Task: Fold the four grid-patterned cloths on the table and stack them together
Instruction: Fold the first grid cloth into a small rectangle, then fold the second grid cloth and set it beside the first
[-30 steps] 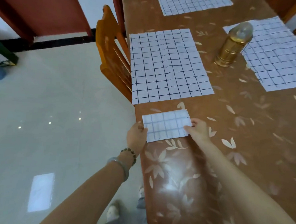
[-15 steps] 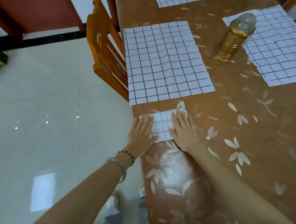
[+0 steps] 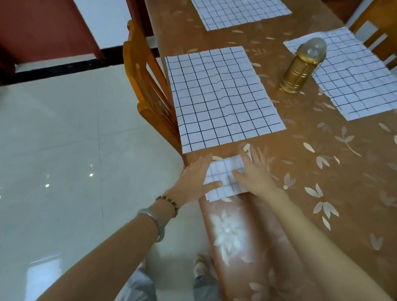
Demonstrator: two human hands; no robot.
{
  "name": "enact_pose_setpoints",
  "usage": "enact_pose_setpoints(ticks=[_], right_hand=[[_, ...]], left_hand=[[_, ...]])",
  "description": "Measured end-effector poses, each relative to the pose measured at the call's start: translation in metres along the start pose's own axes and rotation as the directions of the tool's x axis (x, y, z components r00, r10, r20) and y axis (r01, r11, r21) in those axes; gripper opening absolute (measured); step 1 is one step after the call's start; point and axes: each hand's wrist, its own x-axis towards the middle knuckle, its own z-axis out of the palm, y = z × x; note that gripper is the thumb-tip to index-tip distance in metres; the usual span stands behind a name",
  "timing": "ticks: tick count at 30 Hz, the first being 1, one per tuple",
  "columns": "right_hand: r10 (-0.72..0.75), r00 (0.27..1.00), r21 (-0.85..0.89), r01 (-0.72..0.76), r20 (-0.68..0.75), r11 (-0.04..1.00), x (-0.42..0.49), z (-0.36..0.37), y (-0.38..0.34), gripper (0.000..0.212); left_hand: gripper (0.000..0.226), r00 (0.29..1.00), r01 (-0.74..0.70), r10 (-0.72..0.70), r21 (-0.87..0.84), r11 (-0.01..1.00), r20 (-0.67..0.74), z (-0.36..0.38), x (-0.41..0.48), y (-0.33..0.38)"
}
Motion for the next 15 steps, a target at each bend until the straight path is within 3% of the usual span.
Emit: enact_pose_setpoints(ticks=[3,7,12,15], right_hand=[[0.085,0.990,0.358,-0.039,-0.113,0.933,-0.024,-0.023,-0.044,0.079],[0.153,0.975,0.753,0.019,-0.158,0.658,-0.056,-0.044,-0.119,0.087],[0.189,0.953,0.869,0.122,-0.238,0.479,-0.058,-0.037,-0.193,0.096],[0.205,0.939,0.863,0.147,-0.275,0.484,-0.051,-0.030,-0.232,0.099]], left_hand=[[0.094,0.997,0.051,-0.069,-0.420,0.906,-0.027,-0.058,-0.023,0.010],[0.099,0.993,-0.058,-0.006,-0.545,0.837,-0.115,-0.139,-0.060,-0.002],[0.105,0.985,-0.164,0.093,-0.594,0.788,-0.148,-0.227,-0.094,-0.038],[0.104,0.982,-0.190,0.146,-0.574,0.796,-0.123,-0.267,-0.101,-0.061]])
